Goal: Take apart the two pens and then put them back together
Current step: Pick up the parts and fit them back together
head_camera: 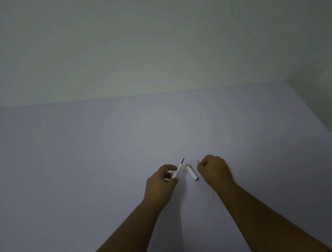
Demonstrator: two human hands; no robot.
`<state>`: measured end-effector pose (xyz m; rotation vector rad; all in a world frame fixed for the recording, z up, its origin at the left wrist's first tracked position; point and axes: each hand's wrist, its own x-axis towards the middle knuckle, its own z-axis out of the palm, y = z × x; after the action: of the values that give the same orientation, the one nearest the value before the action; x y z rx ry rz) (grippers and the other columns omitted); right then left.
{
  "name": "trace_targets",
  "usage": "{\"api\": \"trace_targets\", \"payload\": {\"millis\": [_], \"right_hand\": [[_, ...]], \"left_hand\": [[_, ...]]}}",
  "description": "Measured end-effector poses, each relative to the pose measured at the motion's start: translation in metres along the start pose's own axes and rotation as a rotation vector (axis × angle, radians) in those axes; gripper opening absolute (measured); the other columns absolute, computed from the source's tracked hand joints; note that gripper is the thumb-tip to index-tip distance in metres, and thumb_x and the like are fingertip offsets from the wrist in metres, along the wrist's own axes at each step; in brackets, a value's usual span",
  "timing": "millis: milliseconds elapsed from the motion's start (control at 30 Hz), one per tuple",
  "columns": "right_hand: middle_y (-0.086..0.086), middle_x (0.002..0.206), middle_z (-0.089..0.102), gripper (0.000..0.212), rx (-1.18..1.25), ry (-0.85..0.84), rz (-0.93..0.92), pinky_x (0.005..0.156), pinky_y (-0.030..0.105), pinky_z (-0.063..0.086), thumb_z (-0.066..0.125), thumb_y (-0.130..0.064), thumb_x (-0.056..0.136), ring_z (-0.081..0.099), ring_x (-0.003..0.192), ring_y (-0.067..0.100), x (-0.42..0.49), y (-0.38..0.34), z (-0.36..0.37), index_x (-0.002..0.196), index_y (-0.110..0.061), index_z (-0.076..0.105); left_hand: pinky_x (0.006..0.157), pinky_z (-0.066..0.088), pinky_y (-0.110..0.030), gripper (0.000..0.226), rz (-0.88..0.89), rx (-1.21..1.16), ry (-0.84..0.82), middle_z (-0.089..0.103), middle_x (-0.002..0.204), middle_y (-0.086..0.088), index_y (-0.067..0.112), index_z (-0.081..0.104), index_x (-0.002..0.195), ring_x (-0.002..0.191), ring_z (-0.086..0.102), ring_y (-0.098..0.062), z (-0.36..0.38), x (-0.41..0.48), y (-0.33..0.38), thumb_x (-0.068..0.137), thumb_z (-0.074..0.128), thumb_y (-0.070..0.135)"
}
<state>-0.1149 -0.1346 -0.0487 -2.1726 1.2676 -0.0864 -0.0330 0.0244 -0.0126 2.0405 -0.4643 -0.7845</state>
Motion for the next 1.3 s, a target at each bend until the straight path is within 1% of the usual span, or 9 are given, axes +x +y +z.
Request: {"api": "trace_targets", "payload": {"millis": [133,233,500,633,733,933,1000,1133,1300], "right_hand": [[-0.008,0.069,0.061,0.016,0.635,0.022,0.094,0.069,0.031,0.044,0.060,-0.029,0.086,0.053,0.065,0.013,0.000,-0.018,-0.013,0.088,-0.016,0.069],[-0.002,0.073,0.064,0.008,0.914,-0.042,0.127,0.059,0.027,0.045,0.063,-0.028,0.085,0.049,0.060,0.010,-0.004,-0.029,-0.021,0.080,-0.023,0.068],[0.007,0.088,0.071,0.005,0.908,-0.082,0.065,0.061,0.026,0.044,0.068,-0.024,0.079,0.051,0.061,0.010,-0.014,-0.033,-0.026,0.081,-0.020,0.068],[0.001,0.082,0.069,0.011,0.845,-0.121,0.044,0.067,0.030,0.046,0.070,-0.026,0.077,0.052,0.063,0.009,-0.020,-0.033,-0.026,0.085,-0.018,0.069],[-0.005,0.080,0.068,0.005,0.824,-0.173,0.021,0.058,0.025,0.049,0.069,-0.025,0.077,0.057,0.067,0.009,-0.027,-0.033,-0.027,0.082,-0.027,0.068],[-0.005,0.086,0.070,0.009,0.740,-0.264,-0.036,0.061,0.026,0.049,0.066,-0.026,0.080,0.059,0.076,0.010,-0.035,-0.036,-0.031,0.078,-0.032,0.071],[-0.006,0.079,0.068,0.007,0.706,-0.264,-0.043,0.062,0.026,0.047,0.068,-0.029,0.079,0.057,0.072,0.009,-0.035,-0.037,-0.033,0.073,-0.028,0.070],[-0.006,0.061,0.052,0.028,0.648,-0.219,0.012,0.058,0.025,0.037,0.072,-0.038,0.076,0.045,0.057,0.009,-0.035,-0.040,-0.030,0.061,-0.022,0.054],[-0.004,0.073,0.062,0.019,0.721,-0.246,0.003,0.064,0.026,0.041,0.072,-0.034,0.076,0.052,0.065,0.010,-0.036,-0.042,-0.029,0.072,-0.019,0.061]], "left_hand": [[0.060,0.048,-0.021,0.017,0.016,0.026,0.001,0.061,0.080,0.011,0.035,0.063,0.094,0.076,0.060,-0.011,0.000,-0.001,0.003,0.083,0.063,0.021],[0.059,0.047,-0.021,0.018,0.024,0.028,0.002,0.062,0.082,0.007,0.033,0.064,0.097,0.076,0.060,-0.012,0.001,-0.002,0.007,0.084,0.063,0.020],[0.064,0.047,-0.022,0.020,0.045,0.048,0.002,0.063,0.089,0.001,0.025,0.063,0.105,0.081,0.059,-0.017,0.004,-0.009,0.019,0.086,0.061,0.018],[0.064,0.045,-0.021,0.021,0.053,0.049,0.004,0.063,0.091,0.001,0.025,0.062,0.106,0.080,0.060,-0.016,0.005,-0.011,0.021,0.086,0.062,0.018],[0.059,0.043,-0.016,0.023,0.046,0.030,0.042,0.065,0.091,0.002,0.023,0.059,0.107,0.078,0.060,-0.013,0.006,-0.011,0.023,0.084,0.065,0.018],[0.056,0.039,-0.015,0.009,0.065,0.043,0.089,0.064,0.084,0.006,0.021,0.060,0.083,0.071,0.057,-0.007,0.005,-0.012,0.023,0.081,0.068,0.018],[0.053,0.037,-0.015,0.012,0.082,0.068,0.095,0.061,0.076,0.010,0.023,0.058,0.078,0.065,0.055,-0.004,0.005,-0.013,0.024,0.081,0.069,0.018],[0.051,0.037,-0.014,0.016,0.119,0.087,0.110,0.059,0.070,0.011,0.024,0.056,0.074,0.059,0.053,-0.004,0.008,-0.014,0.025,0.081,0.069,0.017],[0.052,0.038,-0.015,0.019,0.140,0.106,0.112,0.058,0.070,0.012,0.025,0.056,0.072,0.060,0.052,-0.004,0.010,-0.014,0.027,0.080,0.070,0.016]]}}
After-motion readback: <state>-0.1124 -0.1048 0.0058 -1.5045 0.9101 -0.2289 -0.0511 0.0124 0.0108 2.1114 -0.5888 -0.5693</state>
